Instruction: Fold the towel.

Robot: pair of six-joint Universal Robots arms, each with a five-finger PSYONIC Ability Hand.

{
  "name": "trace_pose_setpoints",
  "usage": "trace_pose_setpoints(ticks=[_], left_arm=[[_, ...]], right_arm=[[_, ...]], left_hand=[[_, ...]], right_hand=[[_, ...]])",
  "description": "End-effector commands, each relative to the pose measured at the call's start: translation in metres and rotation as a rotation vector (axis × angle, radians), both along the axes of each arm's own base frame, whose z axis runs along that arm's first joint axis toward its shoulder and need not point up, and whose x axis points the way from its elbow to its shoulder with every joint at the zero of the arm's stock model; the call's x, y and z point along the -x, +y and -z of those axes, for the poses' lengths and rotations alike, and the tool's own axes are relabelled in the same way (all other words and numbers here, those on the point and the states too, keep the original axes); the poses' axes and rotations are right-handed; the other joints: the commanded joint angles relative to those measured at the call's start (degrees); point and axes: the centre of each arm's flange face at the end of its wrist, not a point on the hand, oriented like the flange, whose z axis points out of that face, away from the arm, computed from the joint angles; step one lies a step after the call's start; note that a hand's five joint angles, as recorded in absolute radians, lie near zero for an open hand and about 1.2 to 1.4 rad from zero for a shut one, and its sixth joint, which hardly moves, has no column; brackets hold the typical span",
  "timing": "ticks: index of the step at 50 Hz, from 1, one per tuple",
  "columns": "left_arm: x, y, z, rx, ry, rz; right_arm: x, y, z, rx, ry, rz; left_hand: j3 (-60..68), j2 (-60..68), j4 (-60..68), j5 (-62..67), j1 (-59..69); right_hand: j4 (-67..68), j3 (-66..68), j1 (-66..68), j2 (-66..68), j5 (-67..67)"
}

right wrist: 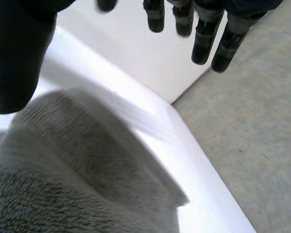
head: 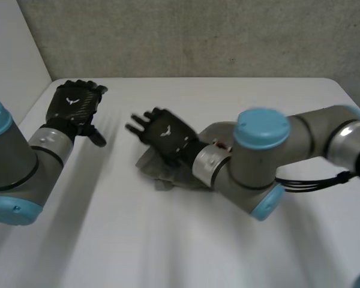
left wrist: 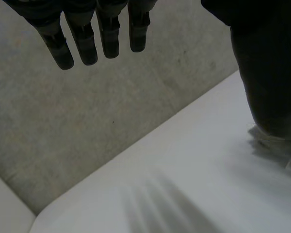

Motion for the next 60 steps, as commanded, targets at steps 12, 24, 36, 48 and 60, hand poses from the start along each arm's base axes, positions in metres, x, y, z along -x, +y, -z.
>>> trace_pose_setpoints(ticks=[12,24,36,48,60], left_arm=[[0.074,0.034,0.018,-0.063,0.096,0.207],[0.088,0.032,0.071,-0.147,0.047,0.188],[0.086,0.019,0.079,-0.13,0.053,0.135],[0.084,0.021,0.078,-0.132,0.051,0.13],[0.083,0.032,0.083,-0.161,0.036,0.134]], right_arm=[[0.16,-0.047,-0.034,-0.256,-0.101,0.448],[0.184,-0.033,0.018,-0.393,-0.044,0.511],[0.18,-0.031,0.055,-0.444,-0.011,0.502],[0.184,-0.036,0.06,-0.41,0.009,0.516],[0.218,-0.046,0.051,-0.412,-0.021,0.578]], left_hand=[[-2.88,-3.39,-3.21,-2.89,-6.24],[-2.88,-3.22,-3.21,-2.73,-6.08],[-2.88,-3.39,-3.21,-2.89,-6.24],[-2.88,-3.39,-3.21,-2.89,-6.24],[-2.88,-3.56,-3.21,-3.06,-6.41]], right_hand=[[-3.32,-2.02,-2.05,-3.12,-3.61],[-3.32,-2.02,18.49,17.42,10.77],[-3.32,-2.02,29.4,28.33,21.68],[-3.32,-2.02,67.9,66.83,60.18],[-3.32,-2.02,74.11,73.04,66.39]])
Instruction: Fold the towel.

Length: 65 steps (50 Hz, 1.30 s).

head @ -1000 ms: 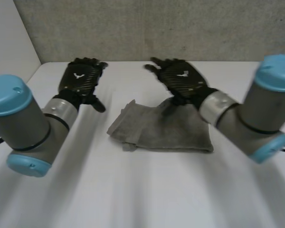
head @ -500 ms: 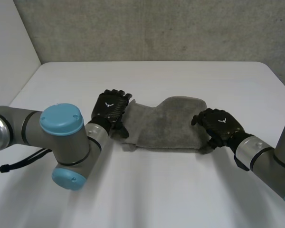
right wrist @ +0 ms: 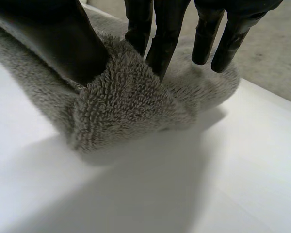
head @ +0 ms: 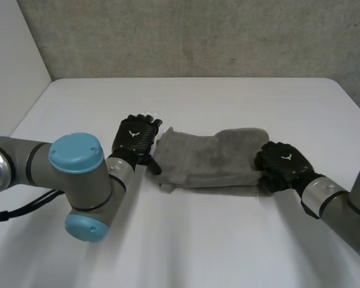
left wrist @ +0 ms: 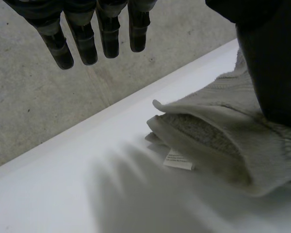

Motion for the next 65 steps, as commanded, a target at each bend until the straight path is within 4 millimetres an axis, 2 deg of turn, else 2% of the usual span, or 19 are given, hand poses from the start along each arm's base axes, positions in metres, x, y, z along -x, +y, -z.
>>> trace_pose_setpoints(ticks=[1,8,15,20,22,28,30,39,46,48,50,51,52,53,56,58,59,64,65], left_arm=[[0.0,0.006,0.002,-0.014,-0.008,0.005],[0.002,0.014,-0.007,-0.002,0.001,0.018],[0.001,0.015,-0.022,0.023,0.022,0.016],[0.0,0.015,-0.026,0.03,0.025,0.004],[-0.002,0.015,-0.033,0.045,0.033,-0.006],[-0.005,0.014,-0.044,0.065,0.047,-0.016],[-0.007,0.013,-0.049,0.075,0.055,-0.02],[-0.012,0.007,-0.058,0.097,0.067,-0.042],[-0.023,-0.004,-0.063,0.112,0.075,-0.077],[-0.024,-0.004,-0.064,0.108,0.078,-0.082],[-0.025,-0.005,-0.063,0.104,0.079,-0.087],[-0.026,-0.004,-0.062,0.099,0.08,-0.09],[-0.026,-0.004,-0.061,0.096,0.079,-0.092],[-0.026,-0.004,-0.061,0.096,0.079,-0.092],[-0.026,-0.004,-0.06,0.094,0.078,-0.092],[-0.025,-0.004,-0.061,0.096,0.081,-0.09],[-0.025,-0.004,-0.061,0.096,0.081,-0.09],[-0.021,-0.001,-0.065,0.106,0.088,-0.079],[-0.02,0.0,-0.067,0.11,0.091,-0.076]], right_arm=[[0.028,-0.008,-0.004,-0.007,-0.006,0.041],[0.071,-0.024,-0.016,0.055,0.07,0.082],[0.068,-0.021,-0.035,0.058,0.083,0.02],[0.041,-0.012,-0.055,0.132,0.076,-0.071],[0.015,-0.004,-0.065,0.182,0.076,-0.155],[-0.015,0.008,-0.076,0.239,0.076,-0.258],[-0.038,0.018,-0.081,0.269,0.066,-0.333],[-0.107,0.044,-0.057,0.255,0.047,-0.535],[-0.133,0.051,-0.046,0.257,0.073,-0.529],[-0.132,0.049,-0.046,0.258,0.085,-0.502],[-0.124,0.045,-0.043,0.237,0.111,-0.427],[-0.124,0.045,-0.043,0.237,0.111,-0.426],[-0.117,0.044,-0.042,0.225,0.127,-0.385],[-0.106,0.043,-0.048,0.225,0.138,-0.336],[-0.09,0.039,-0.054,0.227,0.149,-0.273],[-0.05,0.023,-0.068,0.239,0.156,-0.139],[-0.05,0.023,-0.068,0.239,0.156,-0.139],[0.013,0.002,-0.073,0.188,0.122,0.025],[0.013,0.001,-0.073,0.188,0.122,0.025]], left_hand=[[-2.88,-3.56,-3.21,-3.06,-6.43],[-2.88,-3.56,-3.21,-3.06,-6.43],[-2.88,-3.56,-3.21,-3.06,-6.43],[-2.88,-3.56,-3.21,-3.06,-6.43],[-2.88,-3.56,-3.21,-3.06,-6.43],[-2.88,-3.56,-3.21,-3.06,-6.43],[-2.88,-3.73,-3.21,-3.23,-6.6],[-2.88,-3.56,-3.21,-3.06,-6.43],[-2.88,-3.73,-3.21,-3.23,-6.6],[-2.88,-3.56,-3.21,-3.06,-6.43],[-2.88,-3.56,-3.21,-3.06,-6.43],[-2.88,-3.73,-3.21,-3.23,-6.6],[-2.88,-3.73,-3.21,-3.23,-6.6],[-2.88,-3.73,-3.21,-3.23,-6.6],[-2.88,-3.73,-3.21,-3.23,-6.6],[-2.88,-3.73,-3.21,-3.23,-6.6],[-2.88,-3.73,-3.21,-3.23,-6.6],[-2.88,-3.56,-3.21,-3.06,-6.43],[-2.88,-3.56,-3.21,-3.06,-6.43]], right_hand=[[-3.32,-2.02,7.73,7.51,4.48],[-3.32,-2.02,6.95,6.74,3.7],[-3.32,-2.02,4.93,4.71,1.68],[-3.32,-2.02,-0.96,-1.18,-4.21],[-3.32,-2.02,-9.0,-9.21,-12.25],[-3.32,-2.02,-11.05,-11.27,-14.3],[-3.32,-2.02,-10.89,-11.1,-14.14],[-3.32,-2.02,-10.89,-11.1,-14.13],[-3.32,-2.02,-10.55,-10.76,-13.8],[-3.32,-2.02,-12.9,-13.12,-16.15],[-3.32,-2.02,-44.49,-44.71,-47.74],[-3.32,-2.02,-44.69,-44.91,-47.94],[-3.32,-2.02,-60.02,-60.23,-63.26],[-3.32,-2.02,-63.33,-63.55,-65.52],[-3.32,-2.02,-63.37,-63.58,-65.52],[-3.32,-2.02,-63.03,-63.25,-65.52],[-3.32,-2.02,-63.03,-63.25,-65.52],[-3.32,-2.02,-61.52,-61.74,-64.77],[-3.32,-2.02,-61.52,-61.73,-64.77]])
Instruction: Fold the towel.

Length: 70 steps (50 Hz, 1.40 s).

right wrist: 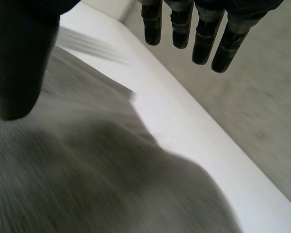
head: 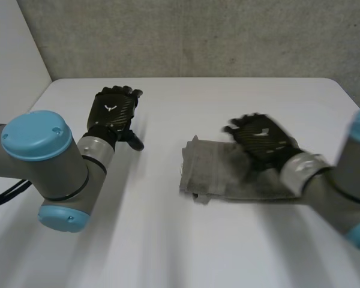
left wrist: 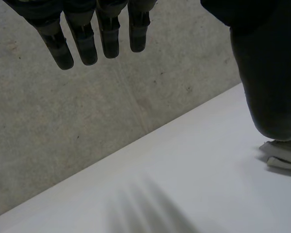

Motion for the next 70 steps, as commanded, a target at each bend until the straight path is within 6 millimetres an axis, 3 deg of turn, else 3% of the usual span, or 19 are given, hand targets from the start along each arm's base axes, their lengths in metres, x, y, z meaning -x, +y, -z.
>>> trace_pose_setpoints(ticks=[1,2,4,13,33,38,40,46,51,53,54,56,59,61,62,64,70], left_arm=[[0.005,0.005,-0.01,0.022,0.012,0.017],[0.005,0.005,-0.01,0.022,0.012,0.017],[0.007,0.01,-0.019,0.033,0.029,0.029],[0.007,0.018,-0.014,-0.035,0.033,0.038],[0.005,0.02,-0.009,-0.083,0.059,0.034],[0.005,0.019,-0.01,-0.082,0.059,0.031],[0.005,0.019,-0.009,-0.083,0.059,0.033],[0.004,0.019,-0.009,-0.084,0.06,0.03],[0.004,0.019,-0.009,-0.083,0.059,0.03],[0.004,0.019,-0.009,-0.083,0.059,0.028],[0.004,0.019,-0.009,-0.083,0.059,0.028],[0.004,0.019,-0.009,-0.083,0.061,0.03],[0.004,0.019,-0.009,-0.082,0.059,0.03],[0.004,0.019,-0.009,-0.082,0.059,0.03],[0.004,0.019,-0.009,-0.082,0.059,0.03],[0.004,0.019,-0.009,-0.084,0.06,0.03],[0.004,0.019,-0.009,-0.082,0.059,0.03]], right_arm=[[0.08,-0.027,-0.005,-0.059,-0.067,0.211],[0.08,-0.027,-0.005,-0.059,-0.067,0.212],[0.102,-0.034,0.003,-0.106,-0.09,0.255],[0.128,-0.031,0.029,-0.209,-0.118,0.275],[0.136,-0.032,0.054,-0.249,-0.094,0.281],[0.139,-0.035,0.058,-0.252,-0.095,0.291],[0.143,-0.038,0.055,-0.238,-0.095,0.3],[0.139,-0.04,0.045,-0.195,-0.089,0.267],[0.11,-0.032,0.029,-0.143,-0.097,0.143],[0.082,-0.023,0.022,-0.109,-0.09,0.03],[0.082,-0.023,0.022,-0.109,-0.089,0.029],[0.057,-0.014,0.015,-0.073,-0.078,-0.061],[0.043,-0.008,0.012,-0.059,-0.077,-0.112],[0.014,0.005,0.007,-0.013,-0.056,-0.209],[0.014,0.005,0.007,-0.013,-0.056,-0.209],[-0.009,0.014,0.007,0.018,-0.03,-0.291],[-0.034,0.024,0.003,0.075,-0.01,-0.377]], left_hand=[[-2.88,-3.74,-3.22,-3.15,-6.6],[-2.88,-3.74,-3.22,-3.15,-6.6],[-2.88,-3.57,-3.22,-2.99,-6.43],[-2.88,-3.74,-3.22,-3.15,-6.6],[-2.88,-3.58,-3.22,-2.99,-6.43],[-2.88,-3.74,-3.22,-3.15,-6.6],[-2.88,-3.57,-3.22,-2.99,-6.43],[-2.88,-3.74,-3.22,-3.15,-6.6],[-2.88,-3.74,-3.22,-3.15,-6.6],[-2.88,-3.58,-3.22,-2.99,-6.43],[-2.88,-3.57,-3.22,-2.99,-6.43],[-2.88,-3.74,-3.22,-3.15,-6.6],[-2.88,-3.74,-3.22,-3.15,-6.6],[-2.88,-3.74,-3.22,-3.15,-6.6],[-2.88,-3.74,-3.22,-3.15,-6.6],[-2.88,-3.74,-3.22,-3.15,-6.6],[-2.88,-3.74,-3.22,-3.15,-6.6]], right_hand=[[-3.32,-2.02,-2.69,-3.74,-2.07],[-3.32,-2.02,-2.68,-3.73,-2.06],[-3.32,-2.02,0.84,-0.21,1.46],[-3.32,-2.02,9.25,8.2,9.87],[-3.32,-2.02,23.89,22.85,24.51],[-3.32,-2.02,39.54,38.49,40.16],[-3.32,-2.02,54.93,53.88,55.55],[-3.32,-2.02,65.89,64.84,66.51],[-3.32,-2.02,65.89,64.84,66.51],[-3.32,-2.02,65.89,64.84,66.51],[-3.32,-2.02,65.89,64.84,66.51],[-3.32,-2.02,65.89,64.84,66.51],[-3.32,-2.02,65.89,64.84,66.51],[-3.32,-2.02,65.89,64.84,66.51],[-3.32,-2.02,65.89,64.84,66.51],[-3.32,-2.02,65.89,64.84,66.51],[-3.32,-2.02,65.89,64.84,66.51]])
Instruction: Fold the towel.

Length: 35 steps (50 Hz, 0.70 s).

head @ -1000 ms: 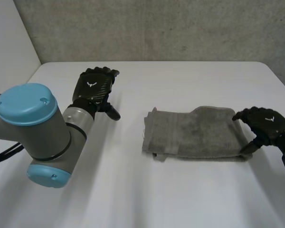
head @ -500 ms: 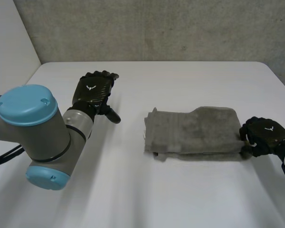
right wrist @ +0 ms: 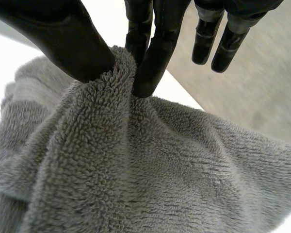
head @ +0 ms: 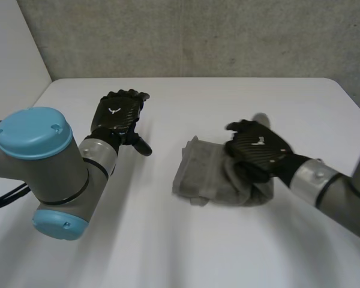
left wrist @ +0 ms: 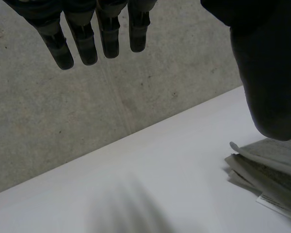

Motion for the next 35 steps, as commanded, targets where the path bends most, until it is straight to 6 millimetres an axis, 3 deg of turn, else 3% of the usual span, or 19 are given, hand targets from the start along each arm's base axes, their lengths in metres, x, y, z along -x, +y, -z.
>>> trace_pose_setpoints(ticks=[1,13,25,35], left_arm=[[0.0,0.0,0.001,0.0,-0.001,-0.001],[-0.002,-0.003,0.0,0.005,0.002,-0.011],[-0.004,-0.004,-0.004,0.015,0.008,-0.015],[-0.004,-0.004,-0.004,0.015,0.008,-0.015]], right_arm=[[-0.043,0.019,-0.004,0.082,0.018,-0.142],[-0.089,0.033,0.021,0.077,0.043,-0.213],[-0.1,0.021,0.036,0.066,0.068,-0.172],[-0.107,0.013,0.028,0.095,0.047,-0.161]], left_hand=[[-2.88,-3.74,-3.22,-3.14,-6.6],[-2.88,-3.74,-3.22,-3.14,-6.6],[-2.88,-3.74,-3.22,-3.14,-6.6],[-2.88,-3.74,-3.22,-3.14,-6.6]], right_hand=[[-3.32,-2.02,7.33,3.05,3.63],[-3.32,-2.02,7.33,3.05,3.63],[-3.32,-2.02,7.33,3.05,3.63],[-3.32,-2.02,7.33,3.05,3.63]])
